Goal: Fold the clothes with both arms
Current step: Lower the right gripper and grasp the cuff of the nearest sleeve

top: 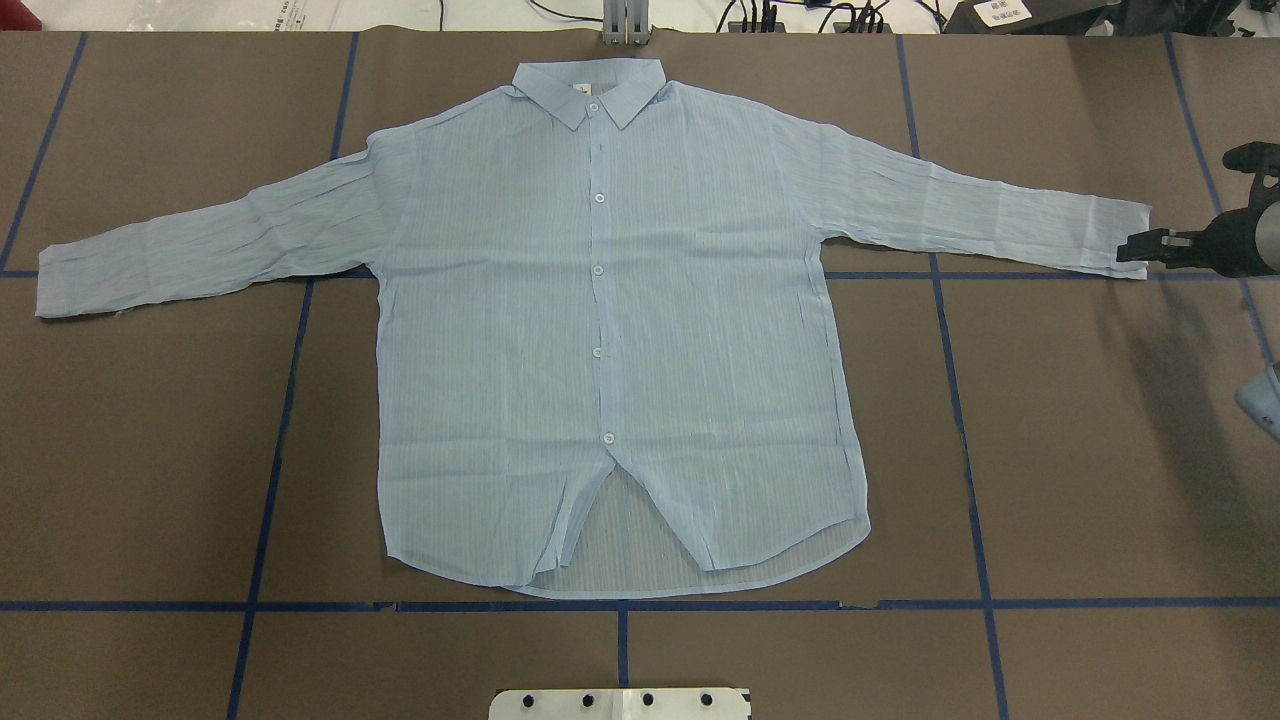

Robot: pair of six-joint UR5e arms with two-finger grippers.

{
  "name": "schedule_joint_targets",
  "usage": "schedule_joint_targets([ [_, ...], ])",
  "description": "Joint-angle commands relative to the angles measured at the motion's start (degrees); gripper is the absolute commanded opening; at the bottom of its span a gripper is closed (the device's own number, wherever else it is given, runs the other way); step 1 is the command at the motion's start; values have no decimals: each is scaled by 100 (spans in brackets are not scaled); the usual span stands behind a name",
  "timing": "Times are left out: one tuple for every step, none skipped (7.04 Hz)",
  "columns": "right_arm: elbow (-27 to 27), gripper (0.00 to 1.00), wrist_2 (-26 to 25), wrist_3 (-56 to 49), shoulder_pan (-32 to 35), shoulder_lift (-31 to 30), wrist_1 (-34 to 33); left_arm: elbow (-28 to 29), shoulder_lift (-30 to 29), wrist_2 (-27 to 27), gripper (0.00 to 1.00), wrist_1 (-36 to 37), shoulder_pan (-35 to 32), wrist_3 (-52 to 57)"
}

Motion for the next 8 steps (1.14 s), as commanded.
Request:
schedule_joint_targets([
  [-34, 74, -113, -6, -107, 6, -1, 4, 0, 0, 100, 0, 0, 10],
  [-34, 69, -114, -6, -116, 24, -1, 4, 9, 0, 100, 0, -9, 10],
  [-43, 39, -114, 3, -116, 24, -1, 4, 44, 8, 100, 0, -9, 28],
  [-34, 8, -114, 3, -116, 24, -1, 4, 44, 0, 100, 0, -9, 28],
  [-8, 0, -105, 3, -116, 33, -1, 4, 53, 0, 100, 0, -9, 28],
  [62, 0, -96, 12, -107, 41, -1, 12, 53, 0, 100, 0, -9, 28],
  [185, 0, -61, 12, -90, 68, -9, 12, 53, 0, 100, 0, -9, 28],
  [456, 0, -78, 55, -72, 103, -131, 12, 53, 0, 100, 0, -9, 28],
])
